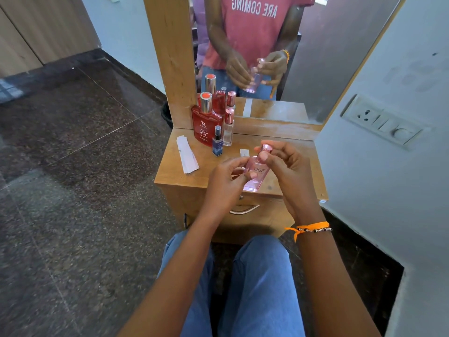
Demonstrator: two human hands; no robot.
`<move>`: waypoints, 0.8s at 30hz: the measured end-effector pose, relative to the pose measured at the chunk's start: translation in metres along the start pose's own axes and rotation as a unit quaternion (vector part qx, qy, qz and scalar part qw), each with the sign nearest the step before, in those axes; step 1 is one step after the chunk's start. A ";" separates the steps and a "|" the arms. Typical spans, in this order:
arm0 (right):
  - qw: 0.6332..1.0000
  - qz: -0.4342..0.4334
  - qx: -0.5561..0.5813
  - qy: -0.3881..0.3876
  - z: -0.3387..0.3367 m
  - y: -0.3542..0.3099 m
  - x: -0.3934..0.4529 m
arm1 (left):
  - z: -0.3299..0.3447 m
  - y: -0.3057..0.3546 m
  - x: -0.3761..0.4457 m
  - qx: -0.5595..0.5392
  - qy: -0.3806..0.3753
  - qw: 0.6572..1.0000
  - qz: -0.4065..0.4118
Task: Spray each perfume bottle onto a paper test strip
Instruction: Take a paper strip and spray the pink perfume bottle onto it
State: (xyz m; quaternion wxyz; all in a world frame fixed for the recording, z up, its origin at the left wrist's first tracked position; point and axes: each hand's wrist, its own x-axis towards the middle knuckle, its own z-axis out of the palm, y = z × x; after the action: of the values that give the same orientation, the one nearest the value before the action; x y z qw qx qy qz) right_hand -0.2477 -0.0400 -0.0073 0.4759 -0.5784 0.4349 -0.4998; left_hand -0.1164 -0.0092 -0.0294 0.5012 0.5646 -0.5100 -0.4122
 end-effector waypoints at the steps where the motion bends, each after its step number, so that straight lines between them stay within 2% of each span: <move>1: 1.000 -0.001 -0.012 0.018 0.000 0.001 0.001 | 0.001 0.000 0.000 0.002 -0.003 1.000 0.001; 3: 0.999 0.008 -0.030 0.024 -0.001 0.002 0.002 | 0.002 0.000 -0.001 0.002 -0.006 1.000 0.005; 9: 0.996 0.058 0.006 -0.073 -0.008 0.013 -0.010 | 0.002 0.003 0.003 0.003 0.006 1.000 0.014; 13: 0.996 0.059 -0.010 -0.060 -0.011 0.020 -0.006 | 0.002 -0.002 0.005 0.031 0.008 0.999 0.015; 16: 0.998 0.048 -0.028 -0.017 -0.006 0.024 0.006 | 0.006 -0.008 0.004 0.111 0.045 0.993 0.016; 18: 0.998 0.029 -0.058 0.023 -0.004 0.029 0.017 | 0.008 -0.014 0.004 0.198 0.057 0.977 0.052; 21: 0.994 0.011 -0.093 0.050 0.002 0.037 0.035 | 0.011 -0.028 0.002 0.313 0.017 0.946 0.087; 24: 0.994 0.004 -0.101 0.051 0.008 0.041 0.051 | 0.013 -0.035 -0.001 0.356 -0.008 0.931 0.080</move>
State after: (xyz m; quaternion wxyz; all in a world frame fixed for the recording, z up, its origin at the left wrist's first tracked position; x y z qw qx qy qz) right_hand -0.2346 -0.0956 -0.0401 0.3939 -0.5955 0.5092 -0.4806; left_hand -0.1236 -0.0111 -0.0657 0.2945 0.6599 -0.6709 -0.1668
